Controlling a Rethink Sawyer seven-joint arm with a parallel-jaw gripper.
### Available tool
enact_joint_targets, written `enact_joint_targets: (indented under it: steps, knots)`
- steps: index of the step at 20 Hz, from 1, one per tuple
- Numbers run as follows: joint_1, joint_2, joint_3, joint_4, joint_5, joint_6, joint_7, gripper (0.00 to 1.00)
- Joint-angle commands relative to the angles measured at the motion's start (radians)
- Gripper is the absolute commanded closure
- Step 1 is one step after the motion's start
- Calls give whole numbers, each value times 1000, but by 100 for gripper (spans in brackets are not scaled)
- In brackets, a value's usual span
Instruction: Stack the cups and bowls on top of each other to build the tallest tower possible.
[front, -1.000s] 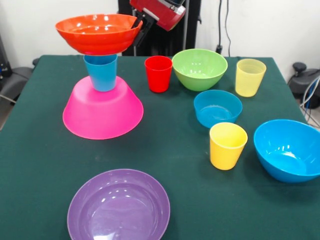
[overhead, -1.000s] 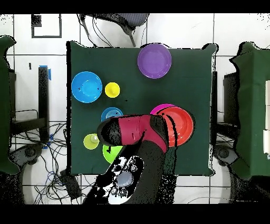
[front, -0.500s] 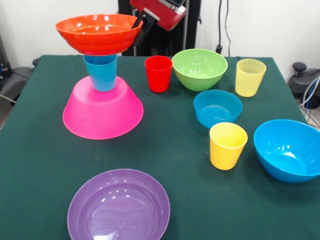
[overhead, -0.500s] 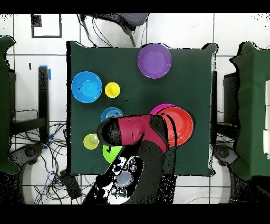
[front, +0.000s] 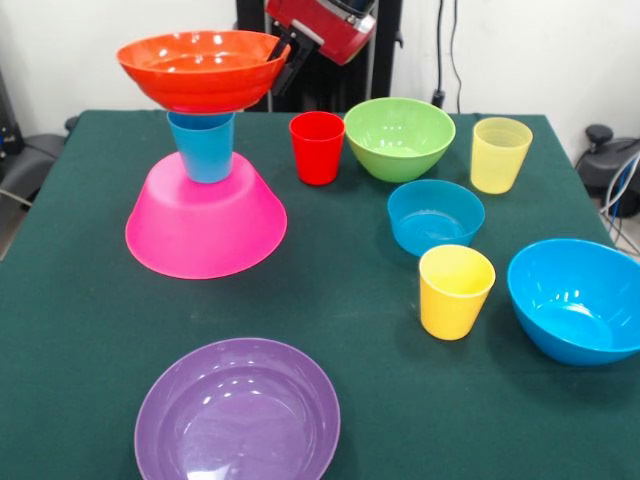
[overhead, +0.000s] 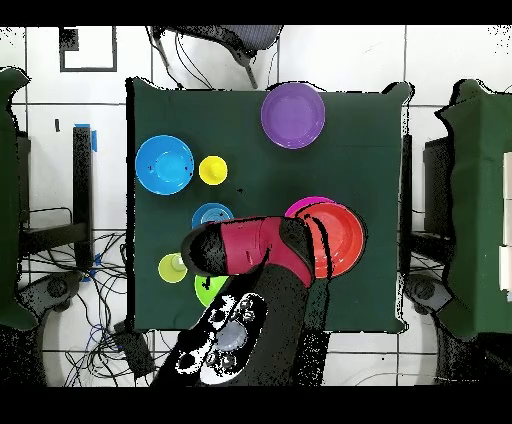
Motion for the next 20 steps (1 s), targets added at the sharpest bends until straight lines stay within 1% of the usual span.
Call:
enact_joint_targets:
  steps: [1, 8, 20]
  knots:
    - [20, 57, 90, -18, -36, 17, 29, 100]
    - [16, 60, 86, -11, -47, -2, 23, 100]
    - [31, 72, 70, -27, -68, 45, 0, 100]
